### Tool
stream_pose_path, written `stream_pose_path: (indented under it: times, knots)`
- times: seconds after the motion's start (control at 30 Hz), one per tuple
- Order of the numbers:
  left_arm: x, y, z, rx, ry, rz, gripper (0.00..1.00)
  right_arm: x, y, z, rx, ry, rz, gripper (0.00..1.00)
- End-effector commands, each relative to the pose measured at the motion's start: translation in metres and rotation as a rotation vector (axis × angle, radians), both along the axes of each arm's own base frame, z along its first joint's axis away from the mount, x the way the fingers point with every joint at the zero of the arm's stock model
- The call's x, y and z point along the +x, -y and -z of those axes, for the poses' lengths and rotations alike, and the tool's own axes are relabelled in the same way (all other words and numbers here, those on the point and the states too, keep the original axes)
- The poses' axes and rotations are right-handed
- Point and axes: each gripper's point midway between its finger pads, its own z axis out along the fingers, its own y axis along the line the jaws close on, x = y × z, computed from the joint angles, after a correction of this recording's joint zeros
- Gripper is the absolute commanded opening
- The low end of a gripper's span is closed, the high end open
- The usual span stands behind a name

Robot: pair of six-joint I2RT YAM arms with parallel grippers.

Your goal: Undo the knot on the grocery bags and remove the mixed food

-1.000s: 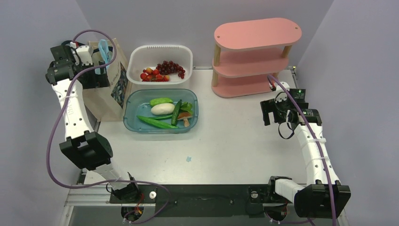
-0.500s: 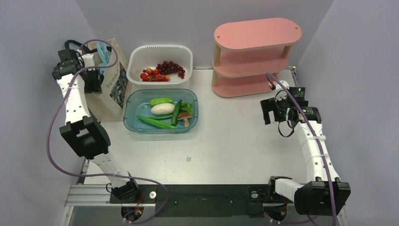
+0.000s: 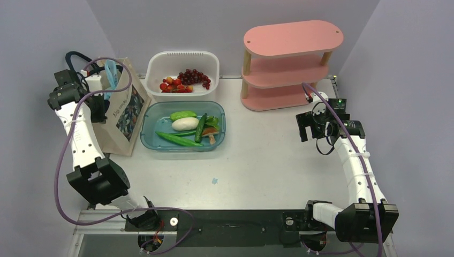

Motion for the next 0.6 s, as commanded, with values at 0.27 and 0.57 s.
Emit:
stream_pose_path:
  times: [0.27, 0.57]
  knots:
    - [-0.05, -0.002, -0.061, 0.167, 0.042, 0.0, 0.58, 0.009, -0.005, -0.02, 0.012, 0.069, -0.021, 0.95]
    - [-0.05, -0.032, -0.054, 0.255, -0.05, -0.024, 0.61, 0.007, -0.005, -0.024, 0.009, 0.081, -0.025, 0.95]
